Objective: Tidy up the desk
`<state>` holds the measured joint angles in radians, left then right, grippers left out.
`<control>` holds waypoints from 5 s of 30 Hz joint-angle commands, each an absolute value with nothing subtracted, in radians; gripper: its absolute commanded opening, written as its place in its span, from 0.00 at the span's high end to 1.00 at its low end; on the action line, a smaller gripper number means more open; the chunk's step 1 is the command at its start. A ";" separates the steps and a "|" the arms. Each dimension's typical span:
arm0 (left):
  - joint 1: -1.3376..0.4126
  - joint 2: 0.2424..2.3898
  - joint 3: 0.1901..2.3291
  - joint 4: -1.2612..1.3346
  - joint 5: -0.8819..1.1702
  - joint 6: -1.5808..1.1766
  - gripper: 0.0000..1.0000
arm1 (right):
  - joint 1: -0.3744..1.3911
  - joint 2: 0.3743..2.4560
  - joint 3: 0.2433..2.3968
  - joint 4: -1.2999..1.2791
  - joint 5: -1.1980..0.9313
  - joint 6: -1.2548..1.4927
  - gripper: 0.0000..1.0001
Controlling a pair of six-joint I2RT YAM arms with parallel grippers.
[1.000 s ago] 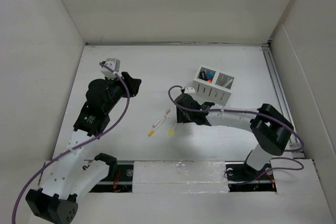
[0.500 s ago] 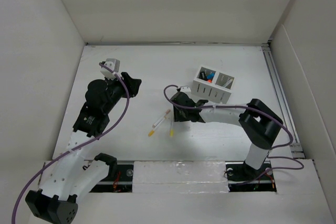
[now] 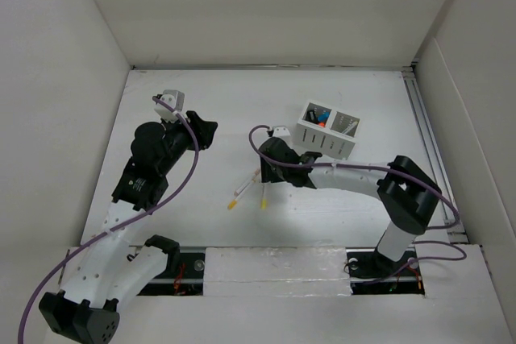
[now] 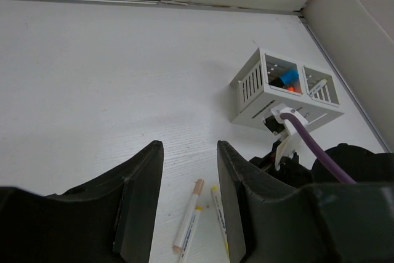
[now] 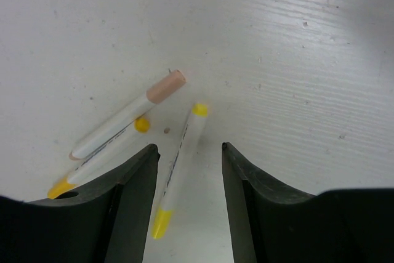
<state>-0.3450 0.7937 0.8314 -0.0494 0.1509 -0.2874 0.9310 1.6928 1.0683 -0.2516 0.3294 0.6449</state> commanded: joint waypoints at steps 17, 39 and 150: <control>-0.347 0.778 0.851 -0.009 0.147 -0.288 0.64 | 0.948 1.845 1.137 -0.311 0.414 0.646 0.57; -0.347 0.758 0.850 -0.008 0.164 -0.290 0.64 | 0.845 1.531 1.034 -0.175 0.368 0.629 1.00; -0.347 0.784 0.850 -0.008 0.178 -0.298 0.64 | 1.189 1.986 1.321 -0.258 0.391 0.609 0.43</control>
<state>-0.3450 0.7944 0.8314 -0.0494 0.1692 -0.2943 1.1797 1.9594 1.2949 -0.2184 0.3580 0.6064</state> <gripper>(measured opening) 0.359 0.575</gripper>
